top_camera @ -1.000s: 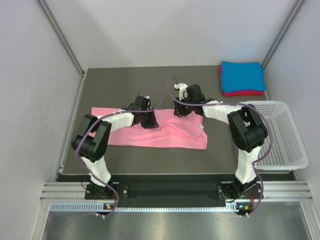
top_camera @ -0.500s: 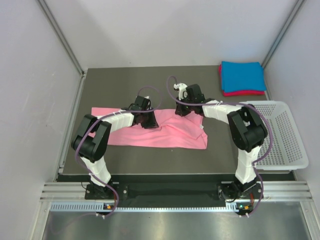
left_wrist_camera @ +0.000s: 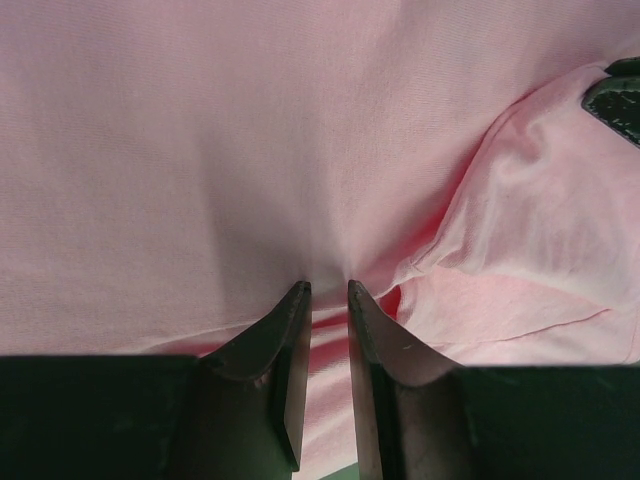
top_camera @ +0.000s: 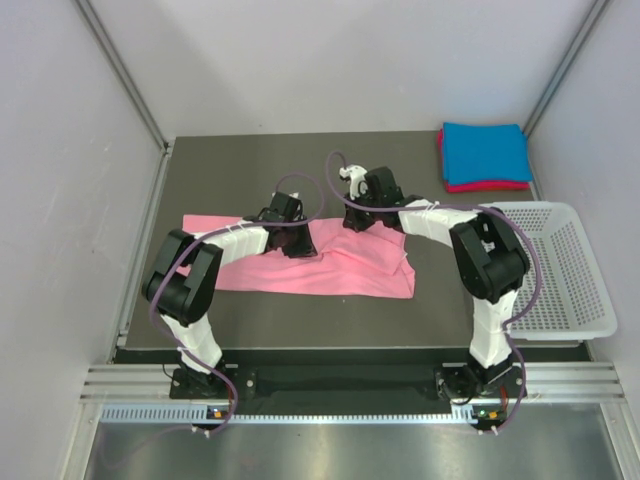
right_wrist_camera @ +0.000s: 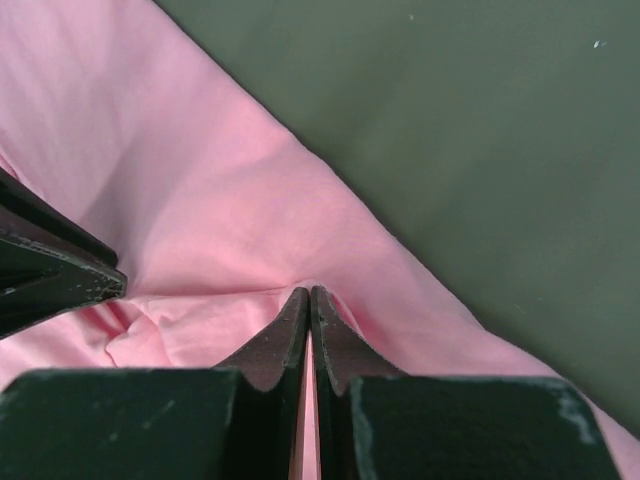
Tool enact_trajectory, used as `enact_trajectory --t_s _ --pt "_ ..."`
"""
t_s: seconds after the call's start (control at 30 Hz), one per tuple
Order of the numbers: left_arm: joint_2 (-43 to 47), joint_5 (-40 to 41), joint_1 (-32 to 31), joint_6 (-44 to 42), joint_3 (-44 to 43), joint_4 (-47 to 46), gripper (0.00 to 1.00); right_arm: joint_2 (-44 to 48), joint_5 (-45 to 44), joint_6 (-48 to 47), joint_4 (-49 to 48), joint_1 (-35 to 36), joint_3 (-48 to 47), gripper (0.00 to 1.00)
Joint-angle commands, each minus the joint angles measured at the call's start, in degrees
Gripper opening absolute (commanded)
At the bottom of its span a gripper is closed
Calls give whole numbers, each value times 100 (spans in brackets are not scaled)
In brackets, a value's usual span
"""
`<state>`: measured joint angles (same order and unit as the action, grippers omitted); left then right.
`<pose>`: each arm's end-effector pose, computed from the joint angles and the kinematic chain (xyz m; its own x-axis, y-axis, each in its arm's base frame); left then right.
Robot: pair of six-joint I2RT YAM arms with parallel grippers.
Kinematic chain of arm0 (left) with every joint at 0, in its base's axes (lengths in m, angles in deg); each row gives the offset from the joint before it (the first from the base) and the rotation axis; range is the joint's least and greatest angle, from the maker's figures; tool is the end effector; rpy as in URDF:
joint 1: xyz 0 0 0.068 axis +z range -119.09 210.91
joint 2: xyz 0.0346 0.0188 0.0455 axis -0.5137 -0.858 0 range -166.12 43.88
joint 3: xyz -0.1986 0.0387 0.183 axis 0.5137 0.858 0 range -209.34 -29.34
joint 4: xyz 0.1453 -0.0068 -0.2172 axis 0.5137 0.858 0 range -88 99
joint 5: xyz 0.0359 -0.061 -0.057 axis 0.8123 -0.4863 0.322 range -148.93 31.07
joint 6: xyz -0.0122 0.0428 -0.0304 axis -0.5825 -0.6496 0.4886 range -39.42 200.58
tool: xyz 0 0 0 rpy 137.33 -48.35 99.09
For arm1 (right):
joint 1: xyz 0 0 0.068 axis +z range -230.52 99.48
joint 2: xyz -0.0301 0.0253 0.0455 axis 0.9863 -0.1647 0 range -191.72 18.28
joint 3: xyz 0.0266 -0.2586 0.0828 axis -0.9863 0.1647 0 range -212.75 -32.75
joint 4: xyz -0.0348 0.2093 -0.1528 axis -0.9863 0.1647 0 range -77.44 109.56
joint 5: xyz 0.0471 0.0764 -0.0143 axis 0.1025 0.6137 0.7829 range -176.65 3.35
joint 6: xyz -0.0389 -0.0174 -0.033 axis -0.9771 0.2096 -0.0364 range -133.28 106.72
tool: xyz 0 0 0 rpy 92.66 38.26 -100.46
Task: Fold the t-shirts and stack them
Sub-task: Fold the tshirt
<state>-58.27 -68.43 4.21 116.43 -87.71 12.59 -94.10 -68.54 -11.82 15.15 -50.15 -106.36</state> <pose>0.3167 -0.1658 0.1568 -0.8984 -0.1949 -0.3936 0.0034 0.8930 -0.4500 0.3654 0.2269 0.1797 -0.5874 -0.3161 -0.7450 -0.6670 0.7105 0.2245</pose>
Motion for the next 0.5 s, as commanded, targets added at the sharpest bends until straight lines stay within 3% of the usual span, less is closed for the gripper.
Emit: enact_trajectory --t_s 0.0,0.47 --pt "143 80 -63 -17 124 215 27 -91 114 -284 -206 92 -295 0" --pt "178 176 -187 53 159 215 27 -206 167 -444 -513 171 -339 1"
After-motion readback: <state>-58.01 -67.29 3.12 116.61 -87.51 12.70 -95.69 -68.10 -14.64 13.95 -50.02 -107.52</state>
